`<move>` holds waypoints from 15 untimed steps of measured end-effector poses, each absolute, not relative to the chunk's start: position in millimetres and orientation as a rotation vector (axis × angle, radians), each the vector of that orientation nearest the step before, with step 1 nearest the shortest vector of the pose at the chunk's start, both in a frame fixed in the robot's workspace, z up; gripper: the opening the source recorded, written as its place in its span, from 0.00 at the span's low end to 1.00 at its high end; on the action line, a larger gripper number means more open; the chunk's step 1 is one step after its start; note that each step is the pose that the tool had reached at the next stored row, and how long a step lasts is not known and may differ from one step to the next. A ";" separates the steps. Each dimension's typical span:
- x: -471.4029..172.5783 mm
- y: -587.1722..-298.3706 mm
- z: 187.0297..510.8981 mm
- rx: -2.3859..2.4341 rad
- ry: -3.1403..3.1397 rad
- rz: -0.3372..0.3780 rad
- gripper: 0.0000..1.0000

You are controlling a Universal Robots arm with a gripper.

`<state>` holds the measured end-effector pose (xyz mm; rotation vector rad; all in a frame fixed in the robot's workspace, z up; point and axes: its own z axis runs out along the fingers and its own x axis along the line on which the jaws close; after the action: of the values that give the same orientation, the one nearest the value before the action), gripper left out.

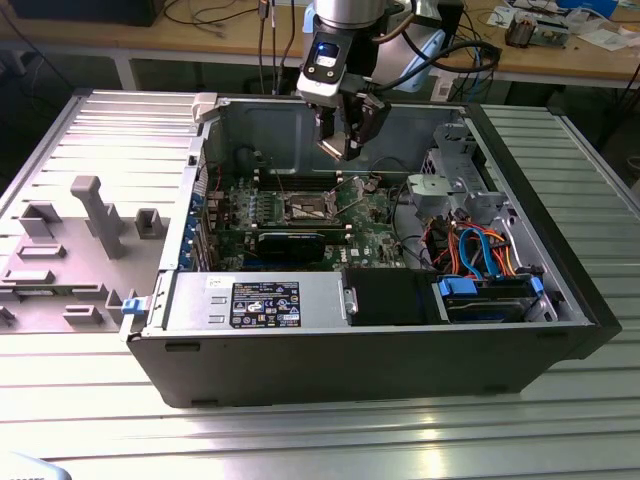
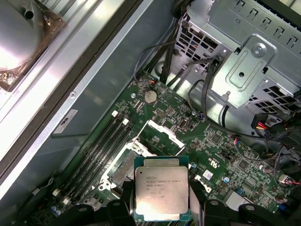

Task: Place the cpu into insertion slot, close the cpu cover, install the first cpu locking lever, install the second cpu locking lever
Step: 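Place the cpu into insertion slot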

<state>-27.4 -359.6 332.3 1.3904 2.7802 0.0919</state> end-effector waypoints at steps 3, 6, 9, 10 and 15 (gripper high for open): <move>-27.4 -359.6 332.3 1.393 2.779 0.092 0.55; -27.4 -359.6 332.3 1.395 2.778 0.092 0.55; -27.4 -359.6 332.3 1.397 2.777 0.092 0.55; -27.4 -359.6 332.3 1.397 2.776 0.092 0.55; -27.4 -359.6 332.3 1.400 2.775 0.092 0.55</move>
<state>-27.4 -359.6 332.3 1.4004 2.7749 0.0917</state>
